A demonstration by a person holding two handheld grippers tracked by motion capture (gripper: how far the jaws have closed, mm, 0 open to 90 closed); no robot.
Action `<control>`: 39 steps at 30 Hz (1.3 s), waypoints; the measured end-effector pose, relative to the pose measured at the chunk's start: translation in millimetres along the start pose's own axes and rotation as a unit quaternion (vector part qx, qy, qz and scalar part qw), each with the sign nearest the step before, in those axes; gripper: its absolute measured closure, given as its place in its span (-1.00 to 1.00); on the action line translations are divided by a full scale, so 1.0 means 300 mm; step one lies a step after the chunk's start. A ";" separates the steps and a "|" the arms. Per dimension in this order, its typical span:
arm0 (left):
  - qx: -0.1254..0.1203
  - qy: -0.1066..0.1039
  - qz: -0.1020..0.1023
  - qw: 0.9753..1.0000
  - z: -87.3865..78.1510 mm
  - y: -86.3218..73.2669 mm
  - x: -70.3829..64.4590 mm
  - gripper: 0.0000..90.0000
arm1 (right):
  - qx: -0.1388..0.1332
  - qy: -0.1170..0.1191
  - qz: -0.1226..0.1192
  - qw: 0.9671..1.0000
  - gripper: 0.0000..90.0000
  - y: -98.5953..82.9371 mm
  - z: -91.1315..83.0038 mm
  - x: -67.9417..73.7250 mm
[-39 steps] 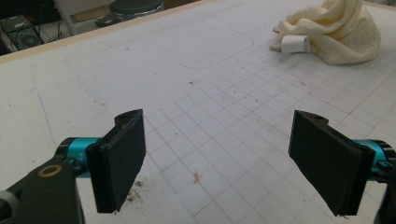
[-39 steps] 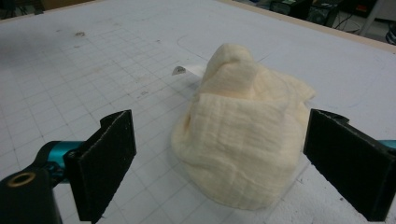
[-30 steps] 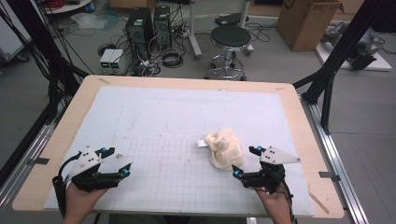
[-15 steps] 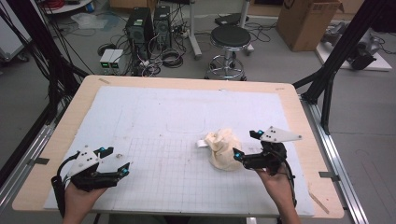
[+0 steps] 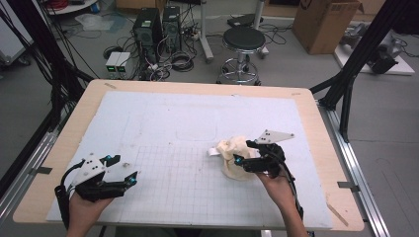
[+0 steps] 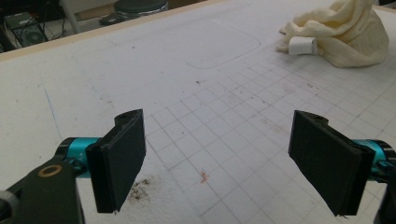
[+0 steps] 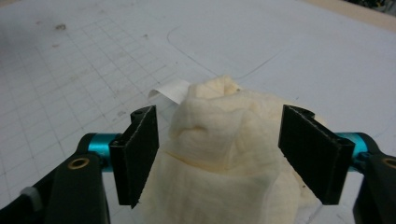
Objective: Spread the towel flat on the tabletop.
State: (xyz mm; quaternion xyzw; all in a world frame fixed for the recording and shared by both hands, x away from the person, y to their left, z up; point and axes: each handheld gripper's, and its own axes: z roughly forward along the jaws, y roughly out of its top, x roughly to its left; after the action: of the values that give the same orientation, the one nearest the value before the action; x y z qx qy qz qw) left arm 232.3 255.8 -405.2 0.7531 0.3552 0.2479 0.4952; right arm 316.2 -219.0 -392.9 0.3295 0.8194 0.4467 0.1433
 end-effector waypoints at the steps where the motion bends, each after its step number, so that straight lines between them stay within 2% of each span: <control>1: -0.001 0.001 -0.003 1.000 0.001 -0.001 -0.001 -0.57 | 0.003 0.003 0.004 1.000 -0.26 -0.004 0.010 -0.003; 2: -0.001 0.001 -0.003 1.000 0.001 -0.001 0.000 -0.57 | 0.003 0.003 0.004 1.000 -0.26 -0.004 0.010 -0.003; 5: -0.001 0.001 -0.002 1.000 0.001 -0.001 0.002 -0.57 | 0.025 0.003 0.011 1.000 -0.15 -0.019 0.045 -0.016; 11: 0.000 0.000 -0.001 1.000 0.002 -0.002 0.003 -0.57 | 0.037 0.003 0.012 0.999 0.07 -0.032 0.080 -0.026; 13: 0.000 0.000 -0.002 1.000 0.003 -0.002 0.001 -0.57 | 0.043 -0.003 0.010 0.999 0.12 -0.039 0.089 -0.026; 22: 0.004 -0.002 0.001 1.000 0.008 -0.003 -0.003 -0.56 | 0.060 -0.005 0.009 0.998 0.34 -0.060 0.102 -0.020; 24: 0.004 -0.001 0.002 1.000 0.008 -0.003 -0.004 -0.56 | 0.065 -0.003 0.007 0.998 0.45 -0.064 0.111 -0.016; 27: 0.004 0.000 0.003 1.000 0.005 -0.003 -0.002 -0.56 | 0.067 0.000 0.007 0.998 0.49 -0.065 0.114 -0.016; 31: 0.001 0.003 -0.001 1.000 -0.001 -0.006 0.003 -0.56 | 0.067 0.012 0.015 0.998 0.67 -0.069 0.114 -0.023; 33: 0.001 0.004 -0.002 1.000 -0.004 -0.006 0.005 -0.56 | 0.066 0.011 0.015 0.998 0.73 -0.067 0.112 -0.023; 39: -0.001 0.008 -0.003 1.000 -0.004 -0.007 0.005 -0.56 | 0.055 0.011 0.022 0.998 0.77 -0.059 0.096 -0.027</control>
State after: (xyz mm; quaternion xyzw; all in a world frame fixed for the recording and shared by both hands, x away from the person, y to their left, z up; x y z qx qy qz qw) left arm 231.8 258.1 -406.7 0.7495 0.3617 0.2527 0.4936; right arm 330.1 -212.8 -424.2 0.3500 0.8368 0.4075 0.1055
